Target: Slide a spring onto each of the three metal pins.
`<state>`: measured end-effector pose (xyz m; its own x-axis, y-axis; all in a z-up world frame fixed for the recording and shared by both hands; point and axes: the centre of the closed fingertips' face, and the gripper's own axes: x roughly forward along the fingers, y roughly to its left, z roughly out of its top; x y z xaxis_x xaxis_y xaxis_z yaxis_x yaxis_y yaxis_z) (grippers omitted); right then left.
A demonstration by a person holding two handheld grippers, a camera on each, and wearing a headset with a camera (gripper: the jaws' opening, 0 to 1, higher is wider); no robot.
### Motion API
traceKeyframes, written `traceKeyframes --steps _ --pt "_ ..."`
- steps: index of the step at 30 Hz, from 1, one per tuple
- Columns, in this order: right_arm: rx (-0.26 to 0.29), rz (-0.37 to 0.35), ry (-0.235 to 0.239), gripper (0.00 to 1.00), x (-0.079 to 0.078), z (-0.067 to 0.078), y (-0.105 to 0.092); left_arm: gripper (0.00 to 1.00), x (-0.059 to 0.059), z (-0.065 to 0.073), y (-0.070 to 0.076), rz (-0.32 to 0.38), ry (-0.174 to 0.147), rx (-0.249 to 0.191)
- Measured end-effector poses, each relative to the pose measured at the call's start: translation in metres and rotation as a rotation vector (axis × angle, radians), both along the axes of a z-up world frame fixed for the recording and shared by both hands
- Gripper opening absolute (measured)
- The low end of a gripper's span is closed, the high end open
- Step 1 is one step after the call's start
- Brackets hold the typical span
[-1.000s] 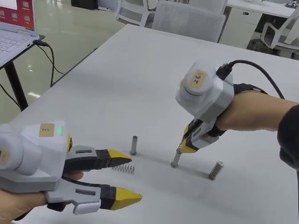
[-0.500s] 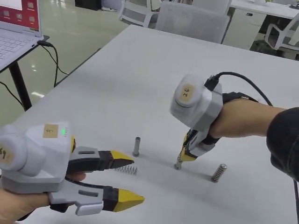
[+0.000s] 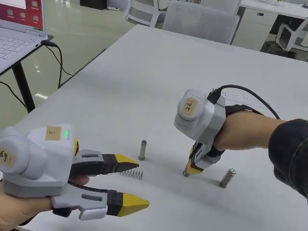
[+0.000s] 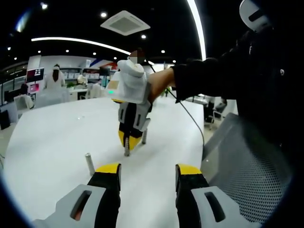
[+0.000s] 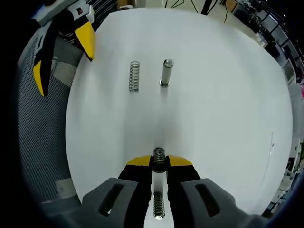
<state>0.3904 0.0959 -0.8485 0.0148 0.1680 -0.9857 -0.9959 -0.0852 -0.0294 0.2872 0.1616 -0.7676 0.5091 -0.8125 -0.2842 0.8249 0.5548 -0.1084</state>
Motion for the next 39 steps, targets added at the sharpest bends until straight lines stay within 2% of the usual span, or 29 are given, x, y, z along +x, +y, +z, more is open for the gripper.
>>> traceKeyframes --steps 12,22,29,39 --pt "0.009 -0.004 0.005 0.09 -0.001 -0.001 0.0 0.4 0.0 0.0 0.001 0.007 -0.001 0.0" --pt "0.032 -0.011 0.001 0.14 -0.001 0.004 0.0 0.4 0.0 0.001 0.002 0.01 -0.002 -0.001" --pt "0.041 0.0 -0.02 0.18 -0.003 0.014 0.002 0.4 0.001 0.001 0.003 0.018 -0.003 -0.005" --pt "0.105 0.047 -0.055 0.2 -0.01 0.032 0.025 0.4 0.0 0.001 0.006 0.029 -0.003 -0.005"
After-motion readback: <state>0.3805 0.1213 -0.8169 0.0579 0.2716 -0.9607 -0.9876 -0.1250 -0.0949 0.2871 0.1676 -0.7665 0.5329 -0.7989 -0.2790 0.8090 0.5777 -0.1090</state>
